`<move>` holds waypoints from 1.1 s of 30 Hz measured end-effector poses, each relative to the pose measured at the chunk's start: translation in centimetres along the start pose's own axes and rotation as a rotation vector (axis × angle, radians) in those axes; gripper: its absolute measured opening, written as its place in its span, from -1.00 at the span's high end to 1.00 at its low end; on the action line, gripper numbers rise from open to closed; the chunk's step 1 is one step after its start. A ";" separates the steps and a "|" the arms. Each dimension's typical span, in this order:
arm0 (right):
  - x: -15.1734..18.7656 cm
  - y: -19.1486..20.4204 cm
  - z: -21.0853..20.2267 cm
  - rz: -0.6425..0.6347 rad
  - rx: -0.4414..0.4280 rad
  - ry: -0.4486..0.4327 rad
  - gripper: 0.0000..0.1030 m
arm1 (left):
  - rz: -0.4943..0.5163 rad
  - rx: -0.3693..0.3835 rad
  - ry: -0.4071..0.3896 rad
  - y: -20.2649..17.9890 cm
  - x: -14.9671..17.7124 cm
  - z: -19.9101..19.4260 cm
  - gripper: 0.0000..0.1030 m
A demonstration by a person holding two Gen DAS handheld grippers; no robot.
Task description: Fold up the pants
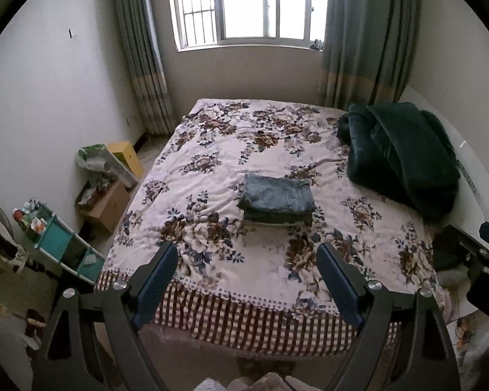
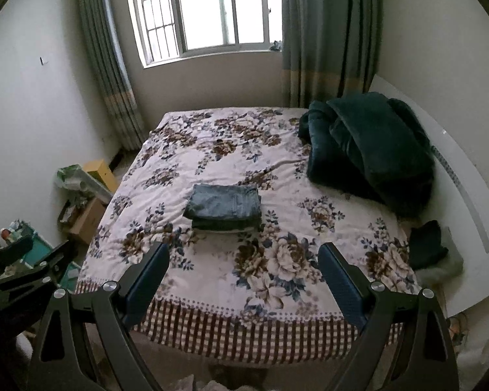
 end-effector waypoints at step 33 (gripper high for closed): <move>0.7 0.8 1.9 -0.019 -0.029 0.084 -0.88 | -0.005 -0.033 -0.024 0.3 0.0 -0.6 -0.98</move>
Point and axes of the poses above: each gripper's, at about its wrist camera, not at the fingertips, and z roughly the way its jaws point, y to its left, x to its underside, the point moved 10 cm from there along z, roughly the way its jaws point, and after that the axes turned 11 degrees about -z, right-handed, at the moved point
